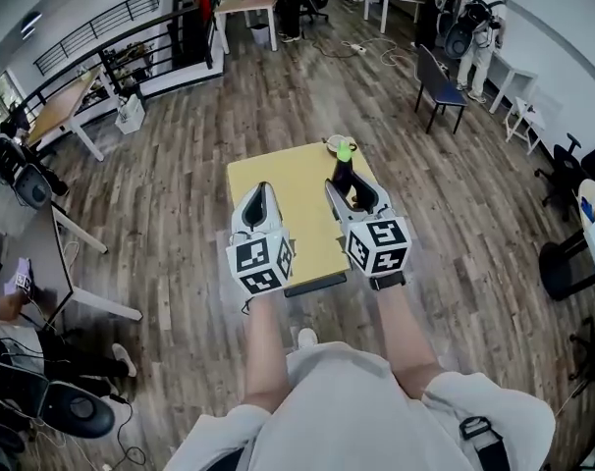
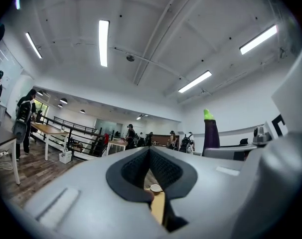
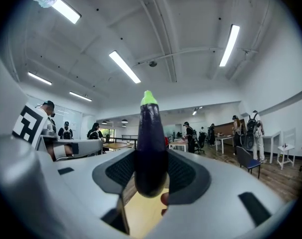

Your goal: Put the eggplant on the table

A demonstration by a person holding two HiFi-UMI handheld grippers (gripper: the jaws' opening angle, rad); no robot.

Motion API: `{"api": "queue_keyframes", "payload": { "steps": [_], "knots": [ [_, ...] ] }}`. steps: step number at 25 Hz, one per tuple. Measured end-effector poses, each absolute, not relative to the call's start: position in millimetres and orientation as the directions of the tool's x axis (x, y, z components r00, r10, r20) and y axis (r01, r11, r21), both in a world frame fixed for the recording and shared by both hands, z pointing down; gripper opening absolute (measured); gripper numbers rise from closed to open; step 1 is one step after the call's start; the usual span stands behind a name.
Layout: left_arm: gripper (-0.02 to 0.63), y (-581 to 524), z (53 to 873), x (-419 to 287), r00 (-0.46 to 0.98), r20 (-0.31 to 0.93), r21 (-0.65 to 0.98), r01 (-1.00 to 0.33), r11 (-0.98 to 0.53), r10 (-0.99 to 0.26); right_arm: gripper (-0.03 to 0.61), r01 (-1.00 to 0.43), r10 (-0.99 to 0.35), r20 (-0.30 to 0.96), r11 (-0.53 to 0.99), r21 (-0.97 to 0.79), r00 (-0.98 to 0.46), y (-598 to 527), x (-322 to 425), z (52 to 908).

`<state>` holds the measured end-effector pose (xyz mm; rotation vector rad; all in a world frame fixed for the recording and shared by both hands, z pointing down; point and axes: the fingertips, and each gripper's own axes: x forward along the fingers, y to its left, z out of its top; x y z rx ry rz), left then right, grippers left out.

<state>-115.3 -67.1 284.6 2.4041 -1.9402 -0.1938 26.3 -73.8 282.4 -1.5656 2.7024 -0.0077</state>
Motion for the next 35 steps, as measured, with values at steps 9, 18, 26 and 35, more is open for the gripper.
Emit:
{"api": "queue_keyframes", "payload": {
  "steps": [9, 18, 26, 35],
  "knots": [
    [0.009, -133.1, 305.5, -156.3, 0.210, -0.059, 0.122, -0.969, -0.216, -0.976, 0.198, -0.853, -0.852, -0.027, 0.523, 0.007, -0.523, -139.0, -26.4, 296.6],
    [0.009, -188.4, 325.7, -142.3, 0.258, -0.025, 0.145, -0.955, -0.259, -0.966, 0.198, -0.881, -0.881, 0.020, 0.473, -0.007, -0.473, -190.7, -7.2, 322.5],
    [0.009, -247.0, 353.5, -142.4, 0.240, 0.015, 0.182, -0.955, -0.233, -0.971, 0.198, -0.882, -0.878, 0.076, 0.470, -0.041, -0.472, -250.5, 3.0, 357.3],
    [0.009, -301.4, 390.0, -135.1, 0.222, 0.098, 0.201, -0.959, -0.199, -0.970, 0.198, -0.868, -0.855, 0.145, 0.491, -0.077, -0.497, -310.3, 5.8, 389.4]
  ]
}}
